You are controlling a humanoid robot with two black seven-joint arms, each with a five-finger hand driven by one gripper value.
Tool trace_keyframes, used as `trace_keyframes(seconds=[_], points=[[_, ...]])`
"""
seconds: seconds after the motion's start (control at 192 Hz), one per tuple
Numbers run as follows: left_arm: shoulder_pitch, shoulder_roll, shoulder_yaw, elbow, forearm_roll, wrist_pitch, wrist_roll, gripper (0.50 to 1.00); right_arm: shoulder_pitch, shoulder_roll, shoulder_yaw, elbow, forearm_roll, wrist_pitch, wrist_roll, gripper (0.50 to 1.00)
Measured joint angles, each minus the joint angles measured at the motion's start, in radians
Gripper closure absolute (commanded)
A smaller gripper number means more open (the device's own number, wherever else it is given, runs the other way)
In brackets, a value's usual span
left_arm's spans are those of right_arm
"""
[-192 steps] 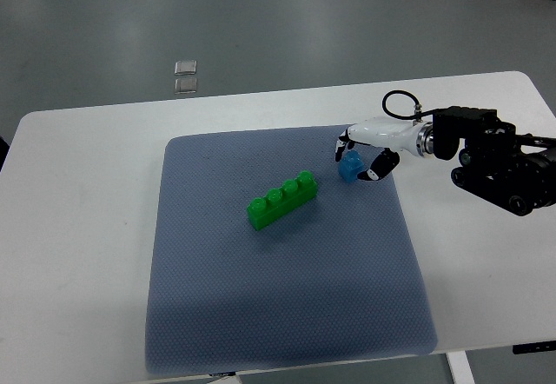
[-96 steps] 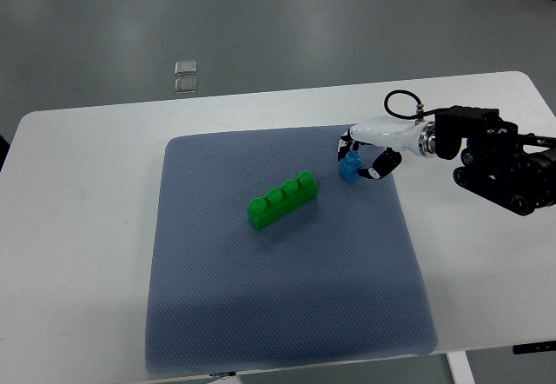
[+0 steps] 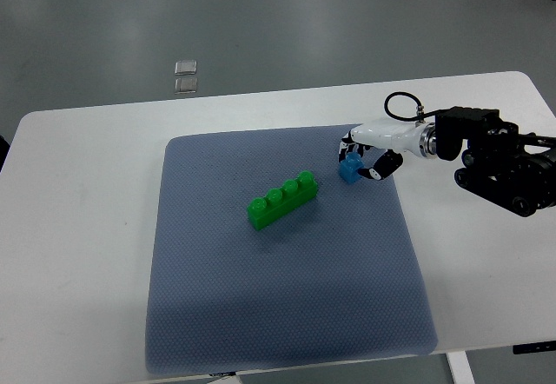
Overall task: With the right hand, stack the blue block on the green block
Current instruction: 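Lift the blue block and carry it over the green block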
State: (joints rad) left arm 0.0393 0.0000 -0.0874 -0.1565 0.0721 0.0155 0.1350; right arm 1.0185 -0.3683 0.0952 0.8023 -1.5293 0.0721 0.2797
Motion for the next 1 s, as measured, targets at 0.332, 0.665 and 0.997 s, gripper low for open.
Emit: trace_keyframes(seconds=[0.332,0.665,0.997], points=[[0.0,0.0,0.0,0.0,0.0,0.0,0.0,0.5,0.0,-0.002,0.0,0.003,-0.001,-0.002,0.003,0.951],[0.0,0.0,0.0,0.0,0.0,0.0,0.0,0.5,0.061,-0.034,0.016,0.036,0.016,0.007,0.009,0.951],[0.0,0.0,0.0,0.0,0.0,0.0,0.0,0.5,0.109,-0.064,0.024,0.212,0.036,0.062,0.006,0.948]])
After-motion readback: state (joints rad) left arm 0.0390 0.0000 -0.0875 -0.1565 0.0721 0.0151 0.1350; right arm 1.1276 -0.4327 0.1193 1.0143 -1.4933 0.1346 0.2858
